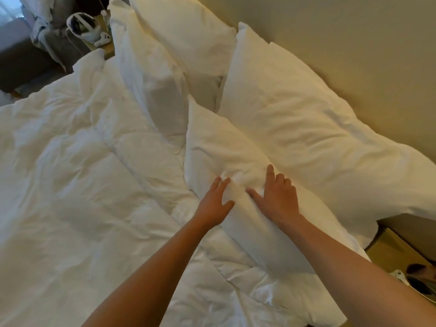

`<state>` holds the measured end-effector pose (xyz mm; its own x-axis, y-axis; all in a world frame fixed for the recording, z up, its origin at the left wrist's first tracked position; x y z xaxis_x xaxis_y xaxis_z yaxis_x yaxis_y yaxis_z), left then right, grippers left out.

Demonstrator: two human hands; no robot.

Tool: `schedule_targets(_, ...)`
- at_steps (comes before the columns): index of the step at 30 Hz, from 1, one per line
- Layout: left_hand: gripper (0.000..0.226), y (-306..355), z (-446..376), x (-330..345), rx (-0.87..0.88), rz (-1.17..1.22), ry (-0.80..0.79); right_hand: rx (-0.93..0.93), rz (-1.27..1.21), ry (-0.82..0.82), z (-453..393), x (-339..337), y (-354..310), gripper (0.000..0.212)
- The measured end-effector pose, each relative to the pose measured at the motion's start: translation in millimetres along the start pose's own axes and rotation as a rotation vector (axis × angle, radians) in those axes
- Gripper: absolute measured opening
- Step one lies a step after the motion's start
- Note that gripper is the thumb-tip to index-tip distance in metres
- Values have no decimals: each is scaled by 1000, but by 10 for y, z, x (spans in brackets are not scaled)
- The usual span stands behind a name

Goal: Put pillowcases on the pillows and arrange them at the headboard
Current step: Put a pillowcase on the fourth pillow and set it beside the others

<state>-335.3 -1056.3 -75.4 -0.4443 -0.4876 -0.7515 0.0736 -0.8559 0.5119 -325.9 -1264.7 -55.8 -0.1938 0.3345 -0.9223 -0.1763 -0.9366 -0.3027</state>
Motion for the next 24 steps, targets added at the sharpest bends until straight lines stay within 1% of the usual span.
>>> schedule_targets(1,80,-67,46,26,-15,26,17,2,-7,6,-36,72,-12,98)
schedule_targets(2,81,-134,100,55,-40,46,21,-8,-34,3,-61,140,-32,88)
schedule_targets(4,85,-262,231,119,-95,71,4,-79,-82,-15,-67,255,-85,59)
schedule_targets(5,86,-317,301,146,-117,84,-5,-117,-122,-21,-61,295,-121,48)
schedule_targets(7,91,-395,419,163,-146,120,-11,-148,-282,-5,-30,316,-198,36)
schedule_targets(9,96,-431,487,123,-165,166,-1,-173,-480,31,22,256,-301,30)
schedule_targets(12,101,-360,497,-55,-160,252,91,-231,-669,107,70,99,-462,31)
schedule_targets(14,101,-259,457,-232,-139,344,171,-267,-728,143,59,-31,-538,29)
schedule_targets(16,101,-156,395,-385,-113,392,207,-281,-741,199,-21,-184,-558,30)
schedule_targets(19,97,-58,290,-462,-100,358,177,-255,-695,244,-264,-385,-504,27)
schedule_targets(20,95,-32,257,-441,-106,350,147,-224,-651,228,-357,-413,-472,22)
schedule_targets(21,95,-13,230,-400,-119,336,107,-176,-593,190,-446,-411,-431,21)
schedule_targets(23,94,21,191,-258,-149,280,10,-50,-459,77,-509,-339,-342,49)
schedule_targets(24,93,32,183,-169,-159,253,-34,0,-383,48,-475,-282,-288,61)
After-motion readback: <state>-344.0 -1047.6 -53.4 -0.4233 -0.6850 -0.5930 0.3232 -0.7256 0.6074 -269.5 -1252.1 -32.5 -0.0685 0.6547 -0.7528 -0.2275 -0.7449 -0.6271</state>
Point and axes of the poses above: each hand's wrist, its own z-axis away from the middle knuckle, its own x-axis out of the palm, y = z × x, the point moved 2 cm from there along -z, towards the middle knuckle, and after that the axes turned 8 degrees about -z, right-handed, at the moved point
